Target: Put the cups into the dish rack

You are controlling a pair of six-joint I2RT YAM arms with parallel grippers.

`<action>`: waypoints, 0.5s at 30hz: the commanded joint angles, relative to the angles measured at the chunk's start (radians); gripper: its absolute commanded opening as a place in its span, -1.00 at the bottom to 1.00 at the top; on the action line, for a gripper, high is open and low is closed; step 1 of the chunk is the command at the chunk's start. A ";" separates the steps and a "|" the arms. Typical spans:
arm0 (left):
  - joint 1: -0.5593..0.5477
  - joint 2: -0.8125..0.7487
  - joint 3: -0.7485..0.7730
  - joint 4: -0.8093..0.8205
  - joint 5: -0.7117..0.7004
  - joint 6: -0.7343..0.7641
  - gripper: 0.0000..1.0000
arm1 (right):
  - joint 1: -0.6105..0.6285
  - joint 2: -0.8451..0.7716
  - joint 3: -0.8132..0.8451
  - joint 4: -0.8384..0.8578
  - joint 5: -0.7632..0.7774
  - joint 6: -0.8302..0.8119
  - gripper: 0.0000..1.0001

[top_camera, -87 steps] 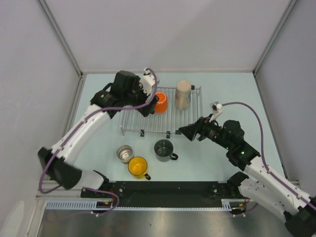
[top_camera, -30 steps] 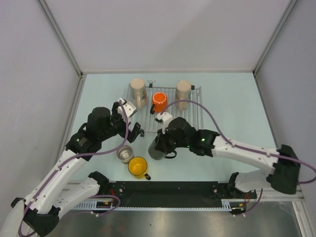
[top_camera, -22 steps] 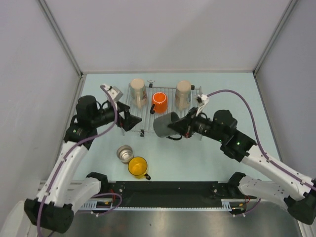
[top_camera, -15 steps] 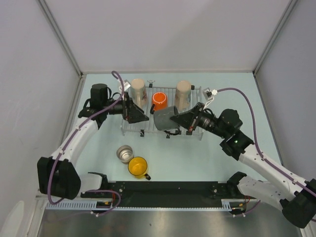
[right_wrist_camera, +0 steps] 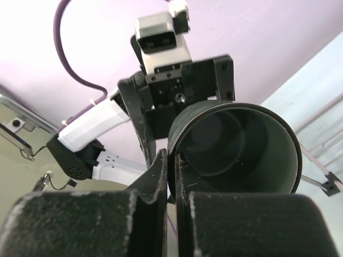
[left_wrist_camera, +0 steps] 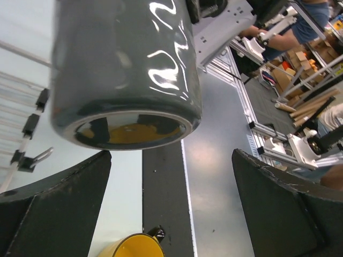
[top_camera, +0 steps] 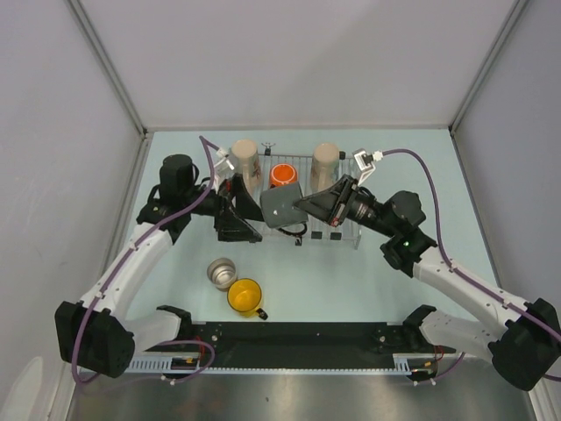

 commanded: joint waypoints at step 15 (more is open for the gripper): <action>-0.047 0.054 0.020 -0.007 0.023 0.083 1.00 | -0.018 0.016 -0.040 0.298 -0.031 0.103 -1.00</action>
